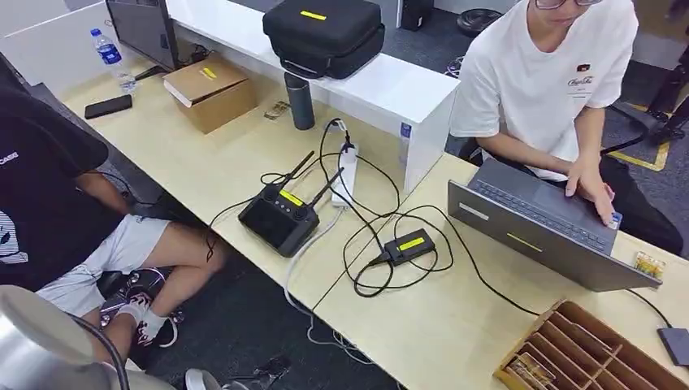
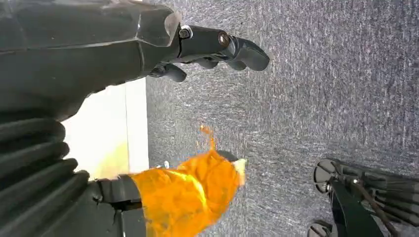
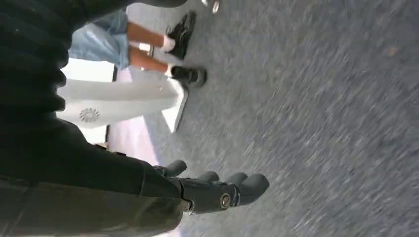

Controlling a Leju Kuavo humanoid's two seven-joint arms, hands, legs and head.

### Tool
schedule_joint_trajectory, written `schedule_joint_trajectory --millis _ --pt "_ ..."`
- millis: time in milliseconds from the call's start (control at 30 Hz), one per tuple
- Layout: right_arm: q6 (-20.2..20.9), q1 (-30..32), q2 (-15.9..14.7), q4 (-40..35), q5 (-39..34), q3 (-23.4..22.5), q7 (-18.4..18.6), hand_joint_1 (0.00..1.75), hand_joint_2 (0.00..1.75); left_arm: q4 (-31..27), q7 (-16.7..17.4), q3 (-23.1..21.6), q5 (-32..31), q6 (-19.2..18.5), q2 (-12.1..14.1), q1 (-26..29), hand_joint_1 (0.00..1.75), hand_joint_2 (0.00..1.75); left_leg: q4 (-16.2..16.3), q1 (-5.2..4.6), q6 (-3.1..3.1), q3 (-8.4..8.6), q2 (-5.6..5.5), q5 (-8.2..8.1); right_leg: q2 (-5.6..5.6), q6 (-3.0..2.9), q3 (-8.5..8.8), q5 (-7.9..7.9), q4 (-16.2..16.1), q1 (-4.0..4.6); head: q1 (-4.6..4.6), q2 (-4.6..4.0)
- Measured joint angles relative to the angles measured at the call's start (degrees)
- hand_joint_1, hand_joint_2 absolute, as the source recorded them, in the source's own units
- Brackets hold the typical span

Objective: Pass the card to the sensor for recognition and then transmit it.

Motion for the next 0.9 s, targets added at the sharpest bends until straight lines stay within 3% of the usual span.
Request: schedule_joint_trajectory --millis 133,167,367,633,667,700,733,767,900 --pt "1.18 -0.31 0.81 -0.04 -0.74 0.26 -1.99 0.02 1.75 0.00 -0.07 0.00 0.02 -0.48 0.02 -0.01 0.00 0.00 0.00 -0.03 0.00 0.00 -0.01 0.00 0.00 0.00 0.00 0.00 0.00 -0.04 -0.04 0.00" --pt "1.55 -0.47 0.81 -0.04 -0.74 0.26 -2.05 1.75 1.75 0.00 -0.09 0.02 0.04 -0.72 0.04 -0.02 1.75 0.00 0.01 -0.03 0.00 0.00 -0.01 0.00 0.00 0.00 0.00 0.00 -0.01 -0.04 0.02 0.00" --pt "6.91 -0.68 0.78 -0.02 -1.07 0.28 -3.28 1.75 1.75 0.00 -3.61 0.72 0.72 -3.72 0.04 -0.08 1.75 0.00 0.05 -0.04 0.01 -0.01 0.00 -0.01 0.00 0.00 0.02 0.00 -0.02 -0.05 -0.02 0.00" --pt "7.71 -0.79 0.54 -0.02 -1.55 0.28 -3.15 1.75 1.75 0.00 -3.87 0.79 0.52 -4.43 0.04 -0.16 1.75 0.00 0.05 -0.02 0.01 -0.01 -0.01 -0.01 -0.01 0.00 0.01 0.00 -0.01 -0.03 0.00 0.00" --pt "7.74 -0.79 0.50 -0.02 -1.73 0.28 -3.08 1.75 1.75 0.00 -3.80 0.79 0.33 -4.39 0.04 -0.16 1.55 0.00 0.05 -0.02 0.01 -0.01 -0.01 -0.01 -0.01 0.00 0.01 0.00 -0.01 -0.03 0.00 0.00" --pt "7.82 -0.79 0.39 -0.02 -1.81 0.28 -2.97 1.47 1.75 0.00 -3.48 0.79 0.00 -4.09 0.04 -0.17 0.03 0.00 0.05 -0.02 0.01 -0.01 0.00 -0.01 0.00 0.00 0.01 0.00 -0.01 -0.03 0.00 0.00" --pt "7.87 -0.80 0.30 -0.02 -1.86 0.28 -2.86 0.70 1.75 0.00 -2.99 0.79 -0.33 -3.60 0.04 -0.20 0.00 0.00 0.05 -0.03 0.01 -0.01 0.00 -0.01 0.00 0.00 0.01 0.00 -0.01 -0.04 -0.02 0.00" --pt "7.98 -0.80 0.22 -0.02 -1.90 0.28 -2.69 0.03 1.75 0.00 -2.49 0.79 -0.59 -3.01 0.04 -0.21 0.00 0.00 0.05 -0.03 0.01 -0.01 0.00 -0.01 0.00 0.00 0.02 0.00 -0.01 -0.04 0.00 0.00" --pt "7.17 -0.82 -0.18 -0.02 -1.90 0.28 -2.40 0.00 1.75 0.00 -0.63 0.79 -1.31 0.14 0.15 -0.23 0.00 0.00 0.06 -0.03 0.01 -0.02 -0.01 -0.01 -0.01 0.00 0.02 0.00 -0.01 -0.04 -0.02 0.00"
